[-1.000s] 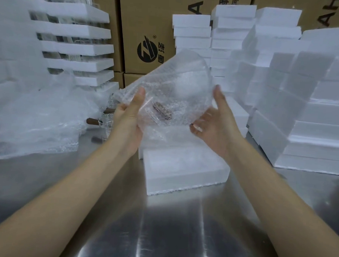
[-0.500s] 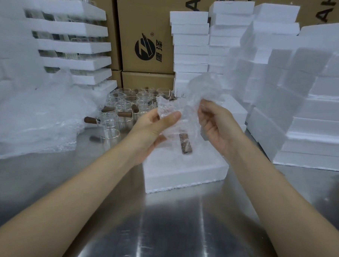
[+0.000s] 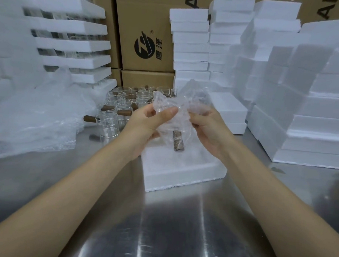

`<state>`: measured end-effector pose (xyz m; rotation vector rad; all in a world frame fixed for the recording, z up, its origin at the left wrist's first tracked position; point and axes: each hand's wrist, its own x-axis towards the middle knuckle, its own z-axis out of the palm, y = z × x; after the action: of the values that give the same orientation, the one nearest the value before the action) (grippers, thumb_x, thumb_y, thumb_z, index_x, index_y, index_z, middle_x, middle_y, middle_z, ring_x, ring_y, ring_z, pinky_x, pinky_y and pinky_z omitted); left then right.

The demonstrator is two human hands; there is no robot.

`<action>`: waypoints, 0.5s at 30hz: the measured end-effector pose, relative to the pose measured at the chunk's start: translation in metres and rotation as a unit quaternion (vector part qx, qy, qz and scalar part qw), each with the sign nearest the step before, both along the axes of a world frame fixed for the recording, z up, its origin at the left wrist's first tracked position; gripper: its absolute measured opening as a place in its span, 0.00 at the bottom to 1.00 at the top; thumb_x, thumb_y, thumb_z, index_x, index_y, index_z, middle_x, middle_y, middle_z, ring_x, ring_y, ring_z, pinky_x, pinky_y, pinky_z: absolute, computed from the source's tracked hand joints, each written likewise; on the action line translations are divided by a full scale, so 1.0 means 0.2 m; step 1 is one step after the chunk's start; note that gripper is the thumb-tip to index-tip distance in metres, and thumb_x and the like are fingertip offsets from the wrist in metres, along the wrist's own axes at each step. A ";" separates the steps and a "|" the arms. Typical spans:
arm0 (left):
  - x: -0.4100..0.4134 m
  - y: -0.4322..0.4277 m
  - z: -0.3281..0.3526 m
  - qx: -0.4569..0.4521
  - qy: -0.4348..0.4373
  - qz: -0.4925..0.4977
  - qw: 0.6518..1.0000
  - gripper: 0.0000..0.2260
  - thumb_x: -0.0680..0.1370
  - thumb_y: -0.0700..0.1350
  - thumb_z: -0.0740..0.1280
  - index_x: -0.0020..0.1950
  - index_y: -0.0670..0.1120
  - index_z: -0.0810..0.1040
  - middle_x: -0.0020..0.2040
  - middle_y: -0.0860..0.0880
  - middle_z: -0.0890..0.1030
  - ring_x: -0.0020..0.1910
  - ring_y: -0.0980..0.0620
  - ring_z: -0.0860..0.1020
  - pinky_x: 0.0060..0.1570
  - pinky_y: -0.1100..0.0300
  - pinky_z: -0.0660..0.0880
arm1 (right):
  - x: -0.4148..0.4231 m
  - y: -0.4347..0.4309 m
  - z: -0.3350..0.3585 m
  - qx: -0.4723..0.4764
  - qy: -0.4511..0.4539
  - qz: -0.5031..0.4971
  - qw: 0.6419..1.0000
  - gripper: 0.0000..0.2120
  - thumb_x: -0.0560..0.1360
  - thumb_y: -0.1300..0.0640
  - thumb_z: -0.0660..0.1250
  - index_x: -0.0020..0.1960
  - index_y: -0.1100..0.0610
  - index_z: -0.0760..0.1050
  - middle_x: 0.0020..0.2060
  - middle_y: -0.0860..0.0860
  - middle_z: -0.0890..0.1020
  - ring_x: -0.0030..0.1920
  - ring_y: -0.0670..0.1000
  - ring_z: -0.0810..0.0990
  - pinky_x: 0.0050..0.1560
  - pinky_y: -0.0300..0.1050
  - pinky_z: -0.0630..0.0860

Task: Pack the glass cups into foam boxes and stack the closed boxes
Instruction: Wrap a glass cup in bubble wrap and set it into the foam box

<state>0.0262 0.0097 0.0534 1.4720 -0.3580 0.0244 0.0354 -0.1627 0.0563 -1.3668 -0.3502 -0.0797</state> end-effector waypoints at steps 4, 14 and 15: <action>-0.03 -0.01 0.01 -0.031 0.068 -0.065 0.995 0.24 0.66 0.55 0.72 0.57 0.44 0.79 0.51 0.46 0.85 0.48 0.50 0.84 0.45 0.60 0.81 | -0.01 0.02 -0.01 0.019 0.010 0.001 1.000 0.16 0.71 0.78 0.62 0.58 0.71 0.76 0.58 0.69 0.78 0.62 0.67 0.75 0.66 0.61 0.69; -0.01 0.00 0.02 -0.074 0.113 -0.052 0.989 0.25 0.66 0.58 0.72 0.57 0.43 0.80 0.54 0.44 0.84 0.53 0.47 0.83 0.49 0.57 0.81 | -0.04 0.04 0.01 -0.119 -0.181 -0.111 0.970 0.13 0.72 0.72 0.70 0.48 0.54 0.79 0.41 0.44 0.84 0.44 0.42 0.83 0.47 0.36 0.77; -0.01 0.00 0.02 -0.084 0.114 -0.045 0.989 0.26 0.66 0.58 0.72 0.57 0.43 0.80 0.53 0.44 0.84 0.53 0.48 0.83 0.49 0.57 0.80 | -0.04 0.03 0.01 -0.123 -0.178 -0.090 0.972 0.12 0.74 0.71 0.68 0.48 0.54 0.80 0.41 0.43 0.84 0.44 0.41 0.83 0.48 0.35 0.77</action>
<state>0.0240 0.0103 0.0573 1.2746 -0.2301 -0.1815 0.0271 -0.1562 0.0579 -1.6299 -0.5492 -0.4502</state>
